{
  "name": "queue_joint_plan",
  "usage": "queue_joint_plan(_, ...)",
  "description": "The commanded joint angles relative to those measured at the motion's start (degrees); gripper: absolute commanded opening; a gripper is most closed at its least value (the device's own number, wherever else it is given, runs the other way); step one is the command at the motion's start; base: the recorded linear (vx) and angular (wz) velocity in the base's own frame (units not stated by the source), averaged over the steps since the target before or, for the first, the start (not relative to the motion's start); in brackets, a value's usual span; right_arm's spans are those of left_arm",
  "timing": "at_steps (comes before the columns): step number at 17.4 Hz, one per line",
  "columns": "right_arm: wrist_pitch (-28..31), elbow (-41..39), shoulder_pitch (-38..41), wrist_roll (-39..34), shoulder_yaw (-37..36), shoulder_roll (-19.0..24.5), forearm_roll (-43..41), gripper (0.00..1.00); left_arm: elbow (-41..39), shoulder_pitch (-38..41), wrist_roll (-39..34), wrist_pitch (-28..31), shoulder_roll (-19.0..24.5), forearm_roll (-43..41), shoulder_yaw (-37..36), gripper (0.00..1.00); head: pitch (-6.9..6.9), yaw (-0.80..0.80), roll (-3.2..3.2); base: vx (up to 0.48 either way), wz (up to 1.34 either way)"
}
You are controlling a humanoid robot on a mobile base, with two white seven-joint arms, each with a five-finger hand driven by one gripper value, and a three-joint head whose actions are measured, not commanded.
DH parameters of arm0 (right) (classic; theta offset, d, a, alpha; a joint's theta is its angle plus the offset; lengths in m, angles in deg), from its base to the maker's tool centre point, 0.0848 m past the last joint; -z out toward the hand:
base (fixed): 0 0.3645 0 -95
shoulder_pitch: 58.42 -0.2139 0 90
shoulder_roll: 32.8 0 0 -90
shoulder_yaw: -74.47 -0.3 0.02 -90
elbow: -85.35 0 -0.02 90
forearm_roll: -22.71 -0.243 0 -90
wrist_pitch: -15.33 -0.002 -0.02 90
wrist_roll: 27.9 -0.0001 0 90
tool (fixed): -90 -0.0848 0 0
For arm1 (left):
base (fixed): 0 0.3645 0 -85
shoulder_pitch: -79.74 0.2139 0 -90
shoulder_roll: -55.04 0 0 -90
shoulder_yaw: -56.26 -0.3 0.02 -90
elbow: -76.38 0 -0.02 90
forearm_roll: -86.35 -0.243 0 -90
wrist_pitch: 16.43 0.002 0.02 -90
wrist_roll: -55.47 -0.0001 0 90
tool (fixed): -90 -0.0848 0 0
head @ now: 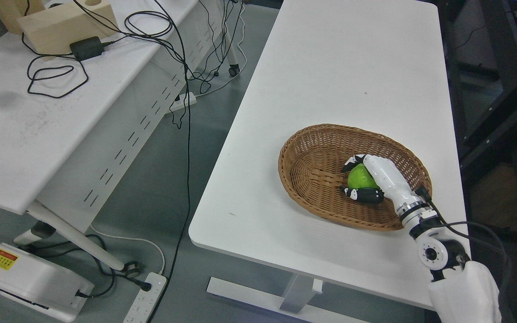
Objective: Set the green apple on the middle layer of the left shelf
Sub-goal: 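Close the right hand fingers around the green apple, then lift the green apple out of the basket with the right hand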
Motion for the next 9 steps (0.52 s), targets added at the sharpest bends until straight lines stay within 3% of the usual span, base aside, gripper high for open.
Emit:
queue_joint_plan(1,-1.53,-7.66,2.53,-2.86,-11.01,-0.23,-13.39,0.00,0.00,-1.23,0.03,-0.04,1.00,0.07,0.00,1.00,0.00,0.00,0.00,-0.006,-0.02)
queue_joint_plan(6,-0.47,-9.51,2.35,-7.80,-19.02,-0.66,-24.98,0.00,0.00,-1.23,0.03,-0.04,1.00,-0.02,0.00,1.00,0.00,0.00,0.00,-0.019,-0.05)
queue_joint_plan(9,-0.48,-10.92,3.58,-8.42,-19.20,-0.85,-25.88,0.00,0.00,-1.23,0.03,-0.04,1.00,-0.02,0.00,1.00,0.00,0.00,0.00,-0.018,-0.04)
